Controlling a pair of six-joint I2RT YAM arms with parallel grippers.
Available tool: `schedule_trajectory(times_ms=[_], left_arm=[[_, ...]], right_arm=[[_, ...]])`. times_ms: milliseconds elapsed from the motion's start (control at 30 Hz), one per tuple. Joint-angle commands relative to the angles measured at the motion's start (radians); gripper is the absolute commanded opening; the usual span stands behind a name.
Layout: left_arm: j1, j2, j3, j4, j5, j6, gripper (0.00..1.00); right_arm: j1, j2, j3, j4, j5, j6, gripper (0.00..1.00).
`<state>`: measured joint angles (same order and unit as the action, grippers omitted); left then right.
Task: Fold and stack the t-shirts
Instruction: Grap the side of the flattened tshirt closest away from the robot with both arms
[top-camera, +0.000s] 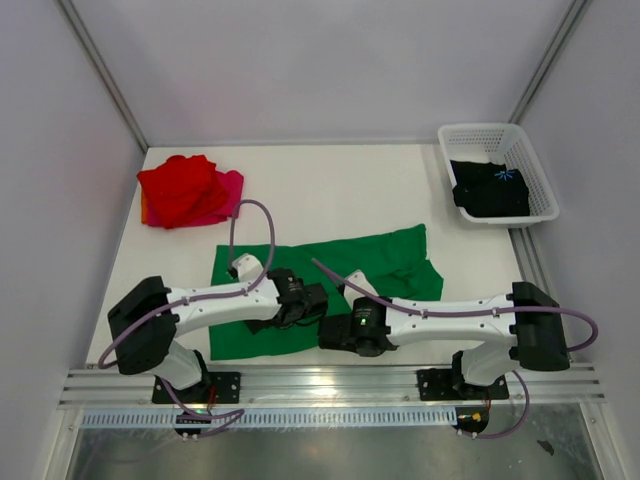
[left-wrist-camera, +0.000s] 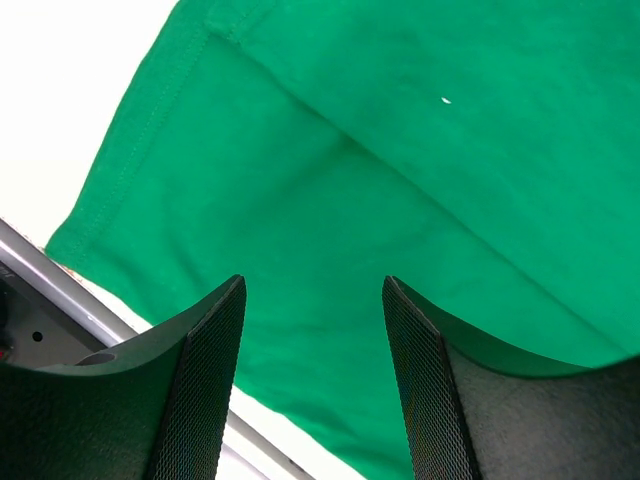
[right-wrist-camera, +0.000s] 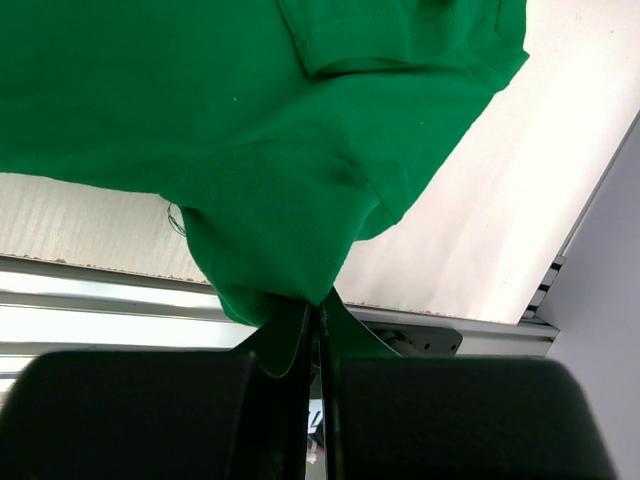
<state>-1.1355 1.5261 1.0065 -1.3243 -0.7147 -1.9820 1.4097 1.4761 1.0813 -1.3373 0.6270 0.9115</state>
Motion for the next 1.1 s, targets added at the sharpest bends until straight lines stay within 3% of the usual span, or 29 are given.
schedule_trajectory(times_ms=[0, 233, 300, 333, 367, 433, 467, 600, 700, 800, 1067], left_arm=[[0.037, 0.031, 0.000, -0.305, -0.060, -0.540, 0.60], [0.223, -0.027, 0.092, -0.164, -0.351, -0.137, 0.60], [0.305, -0.117, 0.113, 0.000, -0.376, 0.151, 0.60], [0.336, -0.156, 0.107, 0.113, -0.361, 0.311, 0.60], [0.403, -0.193, 0.071, 0.372, -0.266, 0.632, 0.61], [0.474, -0.280, -0.001, 0.552, -0.162, 0.816, 0.62], [0.550, -0.294, -0.017, 0.595, -0.037, 0.865, 0.62], [0.620, -0.235, -0.052, 0.557, 0.118, 0.914, 0.62], [0.622, -0.081, -0.017, 0.476, 0.179, 0.894, 0.61], [0.622, 0.020, 0.012, 0.453, 0.208, 0.870, 0.59], [0.645, 0.063, 0.012, 0.493, 0.236, 0.873, 0.59]], right_arm=[[-0.005, -0.043, 0.002, -0.048, 0.053, 0.032, 0.03], [-0.005, -0.074, 0.006, -0.051, 0.088, 0.043, 0.03], [-0.005, -0.091, -0.004, -0.046, 0.088, 0.047, 0.03], [-0.005, -0.094, -0.009, -0.046, 0.086, 0.050, 0.03], [-0.005, -0.096, -0.015, -0.045, 0.089, 0.052, 0.03], [-0.006, -0.096, -0.012, -0.037, 0.091, 0.050, 0.03], [-0.006, -0.092, -0.005, -0.037, 0.094, 0.050, 0.03], [-0.009, -0.079, 0.015, -0.022, 0.103, 0.044, 0.03], [-0.012, -0.062, 0.028, -0.003, 0.100, 0.024, 0.03], [-0.012, -0.048, 0.035, -0.007, 0.108, 0.020, 0.03], [-0.029, -0.048, 0.031, -0.002, 0.102, 0.030, 0.03]])
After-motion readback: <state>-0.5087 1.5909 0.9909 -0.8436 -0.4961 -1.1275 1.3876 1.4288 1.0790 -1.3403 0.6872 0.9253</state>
